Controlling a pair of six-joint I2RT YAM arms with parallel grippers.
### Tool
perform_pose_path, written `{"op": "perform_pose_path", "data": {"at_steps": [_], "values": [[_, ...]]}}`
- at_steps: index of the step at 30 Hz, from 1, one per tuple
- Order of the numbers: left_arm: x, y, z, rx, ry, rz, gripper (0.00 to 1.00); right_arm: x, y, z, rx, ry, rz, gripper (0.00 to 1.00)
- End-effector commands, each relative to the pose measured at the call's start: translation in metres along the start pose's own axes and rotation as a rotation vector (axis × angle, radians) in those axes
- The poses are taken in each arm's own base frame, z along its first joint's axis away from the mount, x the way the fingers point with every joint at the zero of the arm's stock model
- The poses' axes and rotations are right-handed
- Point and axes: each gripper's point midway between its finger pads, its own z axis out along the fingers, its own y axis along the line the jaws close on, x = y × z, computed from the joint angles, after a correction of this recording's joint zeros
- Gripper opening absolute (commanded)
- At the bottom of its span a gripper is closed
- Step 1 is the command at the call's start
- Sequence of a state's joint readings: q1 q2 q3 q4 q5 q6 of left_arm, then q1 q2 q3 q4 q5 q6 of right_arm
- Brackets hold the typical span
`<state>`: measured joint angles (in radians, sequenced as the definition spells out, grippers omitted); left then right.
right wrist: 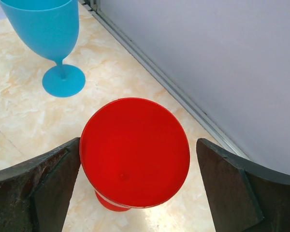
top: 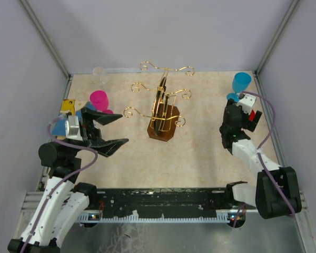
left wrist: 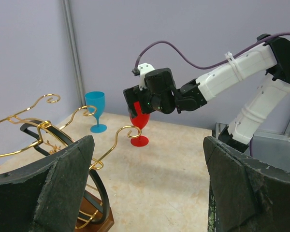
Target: Take the wine glass off the wine glass rack
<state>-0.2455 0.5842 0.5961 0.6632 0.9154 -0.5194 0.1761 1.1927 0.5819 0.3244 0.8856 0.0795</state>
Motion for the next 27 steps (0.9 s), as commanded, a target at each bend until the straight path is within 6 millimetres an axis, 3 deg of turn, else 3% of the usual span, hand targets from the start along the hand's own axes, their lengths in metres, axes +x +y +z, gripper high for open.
{"op": "perform_pose_path", "data": {"at_steps": [1,4,6,12,15,17,22,27], "values": [[-0.002,0.000,0.000,-0.007,-0.004,0.003,1.00,-0.021,-0.008,-0.005,0.036,-0.034,0.053,0.99],[-0.004,0.003,0.001,-0.017,-0.005,0.002,1.00,-0.028,-0.012,-0.008,0.046,-0.037,0.070,0.99],[-0.005,0.009,0.002,-0.046,-0.002,0.003,1.00,-0.043,-0.017,-0.012,0.049,-0.043,0.081,0.99],[0.001,0.071,0.008,-0.310,0.083,-0.049,1.00,-0.120,-0.012,-0.030,-0.011,-0.054,0.097,0.99],[0.002,0.097,0.009,-0.411,0.102,-0.061,1.00,-0.150,0.001,-0.041,-0.078,-0.073,0.089,0.99],[-0.006,0.121,0.004,-0.534,0.084,-0.047,1.00,-0.172,0.019,-0.050,-0.193,-0.082,0.111,0.99],[-0.007,0.205,-0.026,-0.986,0.232,-0.066,1.00,-0.204,0.105,-0.092,-0.696,-0.028,0.191,0.99],[0.001,0.257,-0.051,-1.268,0.410,-0.070,1.00,-0.219,0.139,-0.107,-0.866,0.014,0.206,0.99]]}}
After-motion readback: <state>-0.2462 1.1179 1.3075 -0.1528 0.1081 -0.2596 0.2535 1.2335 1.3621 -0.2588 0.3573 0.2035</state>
